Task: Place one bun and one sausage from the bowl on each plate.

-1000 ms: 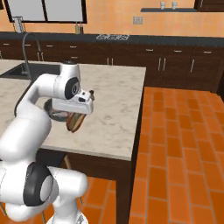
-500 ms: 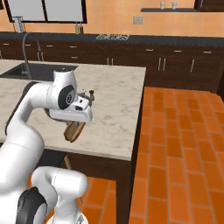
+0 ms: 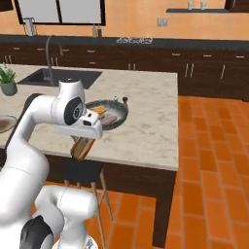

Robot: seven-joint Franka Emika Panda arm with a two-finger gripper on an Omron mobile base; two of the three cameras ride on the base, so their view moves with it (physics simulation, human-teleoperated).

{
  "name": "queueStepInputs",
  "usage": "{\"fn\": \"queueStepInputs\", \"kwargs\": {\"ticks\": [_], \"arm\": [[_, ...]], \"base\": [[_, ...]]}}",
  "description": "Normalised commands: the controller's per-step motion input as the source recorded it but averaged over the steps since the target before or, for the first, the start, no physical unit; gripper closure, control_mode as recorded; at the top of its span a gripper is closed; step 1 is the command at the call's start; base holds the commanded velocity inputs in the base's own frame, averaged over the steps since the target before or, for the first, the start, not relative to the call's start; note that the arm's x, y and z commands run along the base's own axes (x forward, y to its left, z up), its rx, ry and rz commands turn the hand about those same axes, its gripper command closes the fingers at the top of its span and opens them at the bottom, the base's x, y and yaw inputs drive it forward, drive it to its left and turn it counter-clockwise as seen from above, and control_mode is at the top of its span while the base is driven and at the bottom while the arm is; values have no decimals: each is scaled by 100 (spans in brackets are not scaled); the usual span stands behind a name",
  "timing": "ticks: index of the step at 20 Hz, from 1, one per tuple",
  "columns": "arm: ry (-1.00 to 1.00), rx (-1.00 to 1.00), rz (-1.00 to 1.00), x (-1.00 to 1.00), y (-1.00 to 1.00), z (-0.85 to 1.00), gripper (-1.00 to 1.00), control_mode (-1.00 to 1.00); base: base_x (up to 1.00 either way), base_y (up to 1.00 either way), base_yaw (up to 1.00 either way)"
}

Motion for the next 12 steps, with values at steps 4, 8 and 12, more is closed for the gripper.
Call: {"fn": "queueStepInputs", "kwargs": {"ticks": [4,8,12], "arm": [[0,0,0,0,0,0,100,100],[0,0,0,0,0,0,100,100],[0,0,0,0,0,0,100,100]], "base": [[33,100,0],[41,100,0],[26,100,0]]}}
